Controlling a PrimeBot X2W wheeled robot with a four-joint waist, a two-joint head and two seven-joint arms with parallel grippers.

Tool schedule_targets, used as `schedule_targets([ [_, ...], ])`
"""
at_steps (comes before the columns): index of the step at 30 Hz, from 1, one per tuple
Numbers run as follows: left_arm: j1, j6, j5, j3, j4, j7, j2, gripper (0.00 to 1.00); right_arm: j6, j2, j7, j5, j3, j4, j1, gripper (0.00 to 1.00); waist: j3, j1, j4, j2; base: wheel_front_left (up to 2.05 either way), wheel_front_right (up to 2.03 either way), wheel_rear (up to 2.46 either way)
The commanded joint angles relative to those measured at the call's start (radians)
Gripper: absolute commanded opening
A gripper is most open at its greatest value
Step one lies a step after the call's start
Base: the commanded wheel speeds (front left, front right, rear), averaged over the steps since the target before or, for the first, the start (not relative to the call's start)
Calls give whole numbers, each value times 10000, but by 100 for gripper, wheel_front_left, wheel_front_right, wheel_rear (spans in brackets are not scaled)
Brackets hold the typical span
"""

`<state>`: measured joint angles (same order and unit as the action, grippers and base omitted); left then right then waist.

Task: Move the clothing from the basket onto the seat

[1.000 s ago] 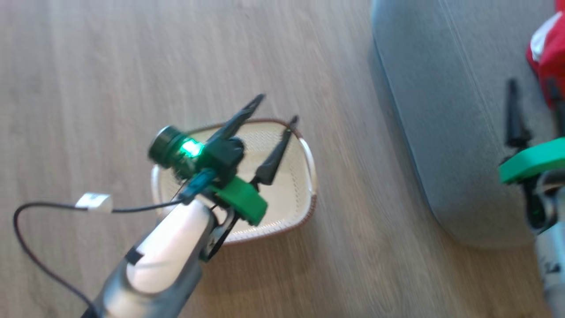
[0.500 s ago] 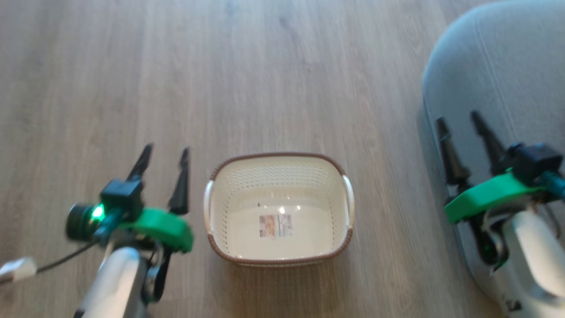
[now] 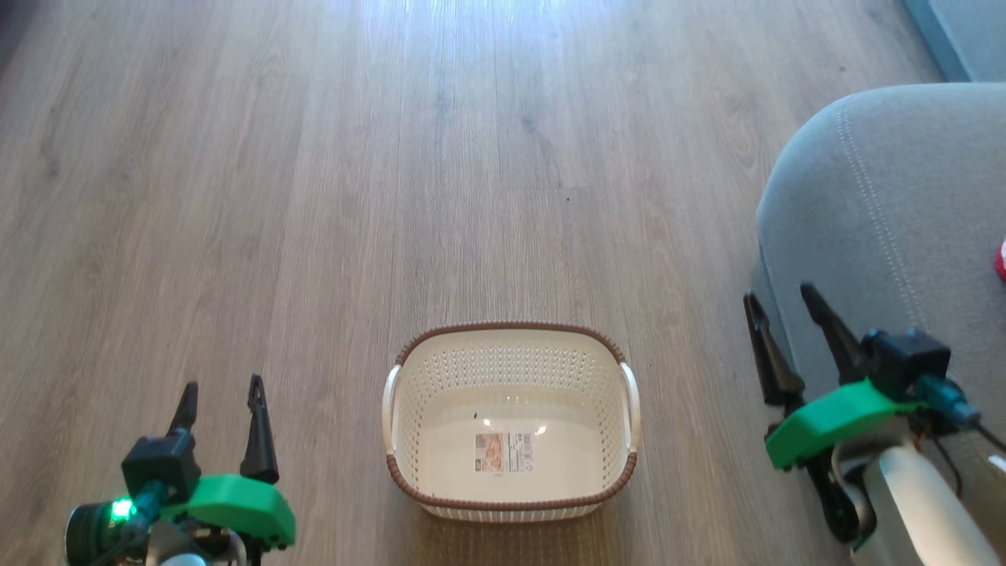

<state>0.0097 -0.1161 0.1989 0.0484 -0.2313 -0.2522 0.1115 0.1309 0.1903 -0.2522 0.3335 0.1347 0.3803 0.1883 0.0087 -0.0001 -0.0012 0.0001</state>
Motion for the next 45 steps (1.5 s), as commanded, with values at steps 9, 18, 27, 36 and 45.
schedule_targets([
  [9, 102, 362, -493, -1093, 810, -95, -373, 100, -2, -2, -95, -197, 264, 339, -55, 100, -86, 1, -83, -1, 0, 0, 0],
  [18, 135, 763, -678, -1403, 804, -95, -548, 100, -2, -46, -95, -193, 245, 531, 120, 100, -39, 1, -159, -1, 0, 0, 0],
  [27, 158, 924, -843, -1496, 737, -95, -597, 100, -2, -89, -95, -227, 197, 369, 117, 100, -85, 1, -216, -1, 0, 0, 0],
  [36, 191, 1009, -862, -1453, 729, -95, -609, 100, -2, -67, -95, -254, 176, 319, 107, 100, -142, 1, -244, -1, 0, 0, 0],
  [45, 484, 1055, -616, -1159, -176, 127, -689, 0, 2, -169, 65, -27, 56, 1101, -426, 0, -146, 2, -258, -1, 0, 0, 0],
])
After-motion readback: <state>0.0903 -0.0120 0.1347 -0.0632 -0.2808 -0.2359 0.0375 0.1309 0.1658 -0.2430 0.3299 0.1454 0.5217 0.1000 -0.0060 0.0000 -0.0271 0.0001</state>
